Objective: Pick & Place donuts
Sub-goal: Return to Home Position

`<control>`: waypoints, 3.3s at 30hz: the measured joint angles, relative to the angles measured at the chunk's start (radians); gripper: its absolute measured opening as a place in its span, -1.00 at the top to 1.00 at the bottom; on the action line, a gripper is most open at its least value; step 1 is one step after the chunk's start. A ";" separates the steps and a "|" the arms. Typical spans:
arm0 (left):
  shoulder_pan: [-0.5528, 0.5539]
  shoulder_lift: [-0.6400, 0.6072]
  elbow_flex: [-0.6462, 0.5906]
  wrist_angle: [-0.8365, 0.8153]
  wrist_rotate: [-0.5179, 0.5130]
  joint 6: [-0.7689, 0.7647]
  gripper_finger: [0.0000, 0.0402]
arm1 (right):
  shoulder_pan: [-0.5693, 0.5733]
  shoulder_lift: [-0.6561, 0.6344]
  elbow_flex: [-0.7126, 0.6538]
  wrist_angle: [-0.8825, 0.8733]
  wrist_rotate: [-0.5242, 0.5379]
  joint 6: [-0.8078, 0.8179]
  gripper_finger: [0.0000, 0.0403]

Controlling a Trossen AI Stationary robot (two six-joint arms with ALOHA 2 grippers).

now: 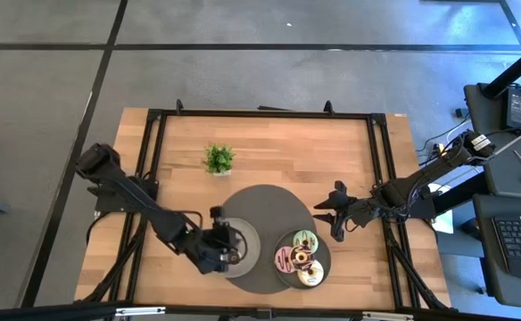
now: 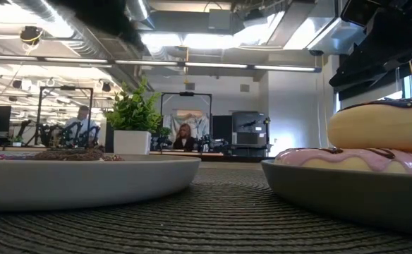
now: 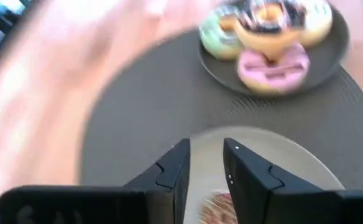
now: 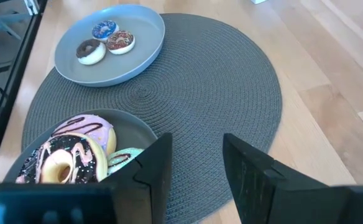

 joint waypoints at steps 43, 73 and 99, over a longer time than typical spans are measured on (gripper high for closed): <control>0.606 -1.247 -1.084 0.841 0.428 0.186 0.53 | -0.083 -0.996 -0.446 0.150 -0.149 -0.365 0.29; 0.629 -1.595 -1.077 0.451 0.395 0.220 0.53 | -0.090 -1.031 -0.518 0.231 -0.125 -0.579 0.29; 0.629 -1.595 -1.077 0.450 0.396 0.219 0.54 | -0.101 -1.015 -0.519 0.232 -0.159 -0.679 0.29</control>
